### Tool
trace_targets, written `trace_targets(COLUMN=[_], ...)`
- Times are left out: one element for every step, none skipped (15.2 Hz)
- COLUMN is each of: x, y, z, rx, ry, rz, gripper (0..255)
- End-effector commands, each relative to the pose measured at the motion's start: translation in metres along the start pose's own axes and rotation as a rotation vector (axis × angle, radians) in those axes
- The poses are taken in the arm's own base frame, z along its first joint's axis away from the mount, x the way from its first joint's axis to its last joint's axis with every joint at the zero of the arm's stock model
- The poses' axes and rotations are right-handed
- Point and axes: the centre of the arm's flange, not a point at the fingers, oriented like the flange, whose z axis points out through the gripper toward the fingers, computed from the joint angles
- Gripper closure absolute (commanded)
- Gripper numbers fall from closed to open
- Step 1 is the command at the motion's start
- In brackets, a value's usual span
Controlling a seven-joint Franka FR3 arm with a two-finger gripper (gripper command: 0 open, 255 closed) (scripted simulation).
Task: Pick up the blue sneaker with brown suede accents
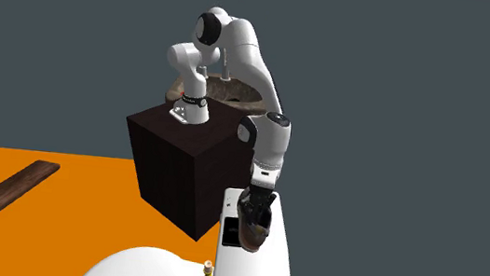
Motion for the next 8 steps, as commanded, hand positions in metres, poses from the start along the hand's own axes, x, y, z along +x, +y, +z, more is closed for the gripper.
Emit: trace_targets(x=[0.0,0.001,0.001,0.002,0.002,0.003,0.004,0.004], y=[0.001,0.002,0.003,0.004,0.005,0.006,0.007,0.008], z=[-0.005,-0.01,-0.015,-0.02,-0.025,-0.031,-0.036,-0.041], rx=[0.0,0.0,0.0,0.0,0.0,0.0,0.0,0.0], ry=[-0.002,-0.002,-0.002,-0.002,-0.002,-0.002,-0.002,-0.002], rz=[0.0,0.0,0.0,0.0,0.0,0.0,0.0,0.0], gripper=[255,255,255,255,255,255,255,255])
